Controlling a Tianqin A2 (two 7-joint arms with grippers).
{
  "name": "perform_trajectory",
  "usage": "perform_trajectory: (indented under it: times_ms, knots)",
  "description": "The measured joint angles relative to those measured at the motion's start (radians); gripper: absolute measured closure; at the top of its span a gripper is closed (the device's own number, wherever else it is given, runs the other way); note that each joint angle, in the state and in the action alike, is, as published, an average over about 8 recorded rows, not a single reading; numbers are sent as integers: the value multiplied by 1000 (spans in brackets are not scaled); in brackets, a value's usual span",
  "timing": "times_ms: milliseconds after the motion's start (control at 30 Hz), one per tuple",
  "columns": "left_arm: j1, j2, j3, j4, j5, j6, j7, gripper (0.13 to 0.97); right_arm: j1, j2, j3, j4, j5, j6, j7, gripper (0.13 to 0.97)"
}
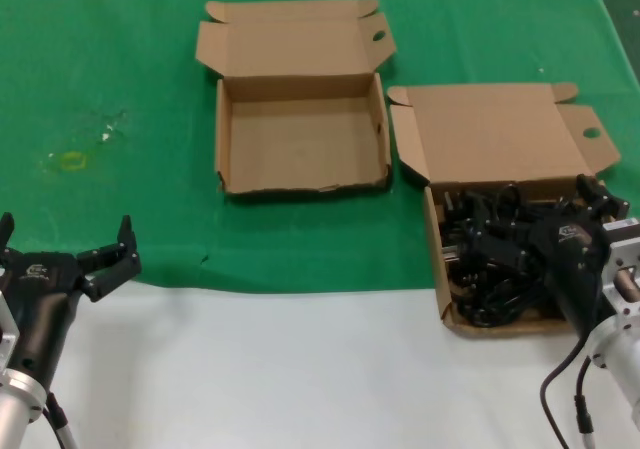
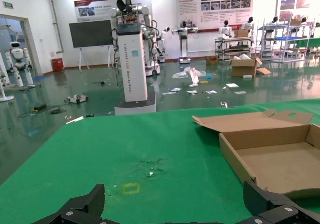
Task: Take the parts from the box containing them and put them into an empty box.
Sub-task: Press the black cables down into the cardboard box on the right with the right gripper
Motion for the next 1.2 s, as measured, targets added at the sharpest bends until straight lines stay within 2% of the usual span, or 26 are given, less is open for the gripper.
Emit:
perform_trajectory:
  times_ms: [933,1200]
  knots:
    - [0,0,0,0,0,0,0,132,0,0,0,0,0,0,0,129]
    - [0,0,0,0,0,0,0,172,2,18,-22,1,14,22,6,129]
